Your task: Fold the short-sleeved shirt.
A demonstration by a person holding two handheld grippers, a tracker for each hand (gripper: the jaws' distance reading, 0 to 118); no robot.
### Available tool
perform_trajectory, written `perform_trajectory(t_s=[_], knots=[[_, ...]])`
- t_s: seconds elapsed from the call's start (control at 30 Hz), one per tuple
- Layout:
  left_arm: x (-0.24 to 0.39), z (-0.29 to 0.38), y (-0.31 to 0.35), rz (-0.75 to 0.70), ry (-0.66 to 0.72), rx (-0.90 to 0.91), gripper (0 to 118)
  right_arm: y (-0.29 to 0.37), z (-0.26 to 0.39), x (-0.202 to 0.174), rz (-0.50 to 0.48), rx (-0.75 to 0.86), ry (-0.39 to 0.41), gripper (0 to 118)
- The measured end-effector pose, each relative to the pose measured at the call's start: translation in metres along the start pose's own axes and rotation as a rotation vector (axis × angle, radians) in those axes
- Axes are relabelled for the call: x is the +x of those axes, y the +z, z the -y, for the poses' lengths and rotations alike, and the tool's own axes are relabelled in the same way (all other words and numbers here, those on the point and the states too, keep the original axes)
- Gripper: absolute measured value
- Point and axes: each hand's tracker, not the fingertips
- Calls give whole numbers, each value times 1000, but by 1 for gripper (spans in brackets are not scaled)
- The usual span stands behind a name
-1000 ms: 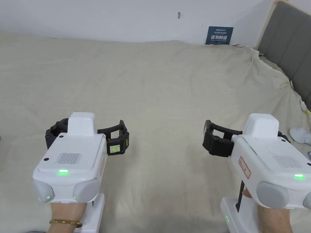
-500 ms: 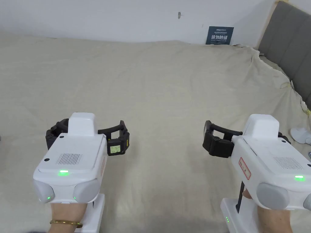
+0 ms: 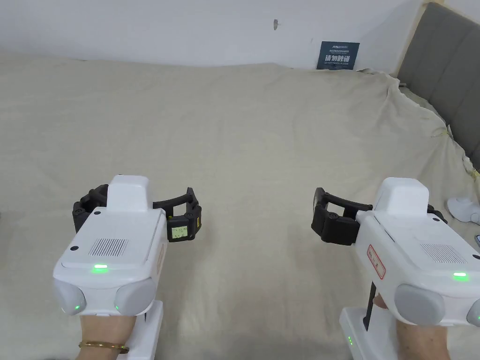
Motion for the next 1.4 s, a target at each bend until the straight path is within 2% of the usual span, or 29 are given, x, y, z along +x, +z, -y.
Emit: perform_trajectory(t_s=[0.27,0.4,0.43,0.5,0.57,0.63,0.7,0.8,0.87,1.03,1.17,1.27,1.33,1.4], knots=[[1,0,1,3,1,4,118,0,-1,-1,6,0,6,118],[1,-1,1,3,6,4,118,-1,-6,0,9,-41,-28,118],[1,-1,1,3,9,4,118,-3,-7,1,13,-80,-45,118],[1,-1,3,3,18,0,118,-16,-14,2,82,-284,-91,118],[1,1,5,3,28,-4,118,-31,-14,8,68,-489,-153,118],[1,5,7,5,35,-11,118,-34,-8,11,23,-554,-221,117],[3,9,10,7,37,-24,118,-33,-1,7,45,-622,-245,117],[4,17,8,13,41,-52,118,-33,12,-5,83,-743,-195,117],[4,21,7,15,41,-67,118,-32,19,-13,74,-785,-151,117],[6,29,4,21,33,-95,118,-33,28,-21,69,-760,-105,117],[4,35,1,19,32,-115,118,-41,31,-17,54,-802,-177,117],[2,38,-2,14,37,-130,118,-44,32,-21,75,-795,-176,117],[1,40,-5,11,42,-142,118,-40,36,-30,106,-741,-130,117],[0,42,-7,8,51,-153,118,-37,43,-41,78,-762,-27,117]])
